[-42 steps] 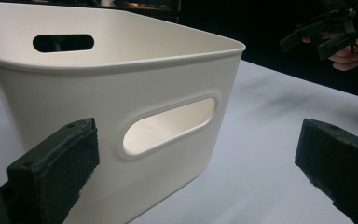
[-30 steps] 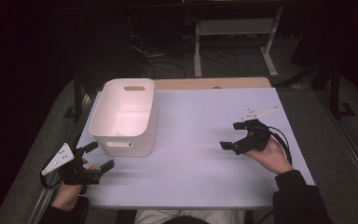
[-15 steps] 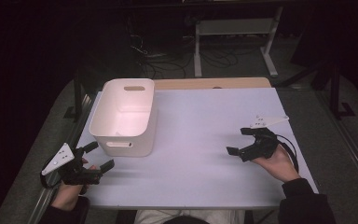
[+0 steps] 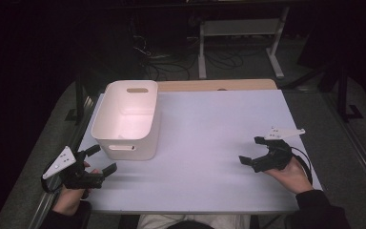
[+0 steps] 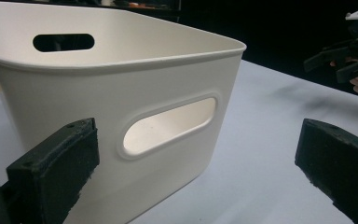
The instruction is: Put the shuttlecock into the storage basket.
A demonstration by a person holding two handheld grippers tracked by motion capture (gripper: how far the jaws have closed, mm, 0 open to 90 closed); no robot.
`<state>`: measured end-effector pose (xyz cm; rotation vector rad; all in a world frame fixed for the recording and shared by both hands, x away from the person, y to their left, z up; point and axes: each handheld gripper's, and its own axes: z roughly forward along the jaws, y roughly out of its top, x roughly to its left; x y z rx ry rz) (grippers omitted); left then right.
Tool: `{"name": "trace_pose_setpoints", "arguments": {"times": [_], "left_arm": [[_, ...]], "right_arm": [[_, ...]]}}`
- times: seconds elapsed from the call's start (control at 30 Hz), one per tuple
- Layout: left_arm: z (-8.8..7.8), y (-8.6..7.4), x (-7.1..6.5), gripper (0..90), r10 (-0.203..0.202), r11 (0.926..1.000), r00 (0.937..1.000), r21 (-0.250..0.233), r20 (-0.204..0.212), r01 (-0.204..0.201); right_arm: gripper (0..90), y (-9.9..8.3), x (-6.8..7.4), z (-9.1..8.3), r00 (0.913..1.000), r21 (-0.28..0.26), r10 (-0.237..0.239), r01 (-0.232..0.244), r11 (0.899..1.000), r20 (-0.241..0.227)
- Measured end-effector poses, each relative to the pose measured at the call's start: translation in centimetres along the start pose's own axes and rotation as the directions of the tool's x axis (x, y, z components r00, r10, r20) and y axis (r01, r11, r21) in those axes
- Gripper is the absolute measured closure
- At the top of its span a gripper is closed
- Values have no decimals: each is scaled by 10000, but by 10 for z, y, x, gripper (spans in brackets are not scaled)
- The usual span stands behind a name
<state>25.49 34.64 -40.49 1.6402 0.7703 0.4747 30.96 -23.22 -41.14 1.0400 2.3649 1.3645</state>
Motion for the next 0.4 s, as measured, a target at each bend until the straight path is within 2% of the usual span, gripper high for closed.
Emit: {"name": "trace_pose_setpoints", "arguments": {"times": [0.4], "left_arm": [[0,0,0,0,-19,10000,10000,-32,-19,19]], "right_arm": [[0,-15,-2,-8,9996,-150,102,-98,9998,247]]}}
